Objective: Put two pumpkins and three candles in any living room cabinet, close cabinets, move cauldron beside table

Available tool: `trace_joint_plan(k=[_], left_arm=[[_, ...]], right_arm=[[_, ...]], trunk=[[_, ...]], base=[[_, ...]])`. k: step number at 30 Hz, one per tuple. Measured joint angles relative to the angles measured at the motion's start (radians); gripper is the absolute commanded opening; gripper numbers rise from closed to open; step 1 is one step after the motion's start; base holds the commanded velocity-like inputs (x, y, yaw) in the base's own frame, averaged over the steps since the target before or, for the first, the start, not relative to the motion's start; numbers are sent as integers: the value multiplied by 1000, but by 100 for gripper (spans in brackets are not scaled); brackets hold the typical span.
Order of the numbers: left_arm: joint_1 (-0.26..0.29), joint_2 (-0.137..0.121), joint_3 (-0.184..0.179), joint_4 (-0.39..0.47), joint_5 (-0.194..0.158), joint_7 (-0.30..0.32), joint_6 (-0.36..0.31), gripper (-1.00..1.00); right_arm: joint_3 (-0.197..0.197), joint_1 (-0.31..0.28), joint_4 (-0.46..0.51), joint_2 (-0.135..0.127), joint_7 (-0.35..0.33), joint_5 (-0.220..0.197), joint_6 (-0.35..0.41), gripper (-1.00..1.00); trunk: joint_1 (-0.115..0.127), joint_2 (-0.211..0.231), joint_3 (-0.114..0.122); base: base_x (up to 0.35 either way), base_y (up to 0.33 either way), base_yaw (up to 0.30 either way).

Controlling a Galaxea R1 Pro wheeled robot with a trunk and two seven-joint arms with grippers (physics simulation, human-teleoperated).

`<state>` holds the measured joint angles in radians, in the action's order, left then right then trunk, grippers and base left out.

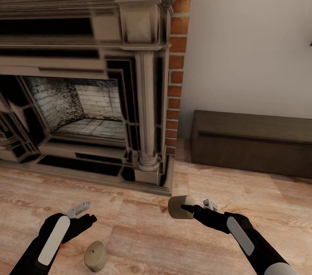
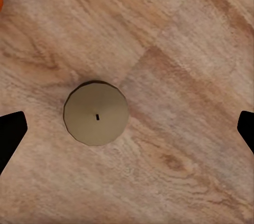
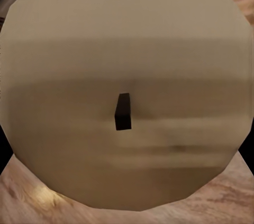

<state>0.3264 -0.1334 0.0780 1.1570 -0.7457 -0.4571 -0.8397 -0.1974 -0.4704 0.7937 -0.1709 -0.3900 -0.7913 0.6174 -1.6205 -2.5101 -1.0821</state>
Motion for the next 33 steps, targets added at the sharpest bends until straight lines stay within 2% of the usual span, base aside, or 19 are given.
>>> trace_joint_plan(k=[13,20,29,33], left_arm=[[0,0,0,0,5,-4,9,100],[0,1,-1,-2,-5,-122,68,100],[1,2,-2,-22,-11,-122,74,100],[1,12,-5,-35,-7,-121,101,100]], right_arm=[[-1,0,-1,2,1,1,5,-100],[-3,0,-1,3,1,2,6,-100],[-6,0,0,6,1,3,5,-100],[-6,0,0,7,2,5,4,-100]], trunk=[[0,0,0],[-3,-2,-27],[-7,-4,-62],[-9,-5,-77]], base=[[0,0,0],[0,0,0],[0,0,0],[0,0,0]])
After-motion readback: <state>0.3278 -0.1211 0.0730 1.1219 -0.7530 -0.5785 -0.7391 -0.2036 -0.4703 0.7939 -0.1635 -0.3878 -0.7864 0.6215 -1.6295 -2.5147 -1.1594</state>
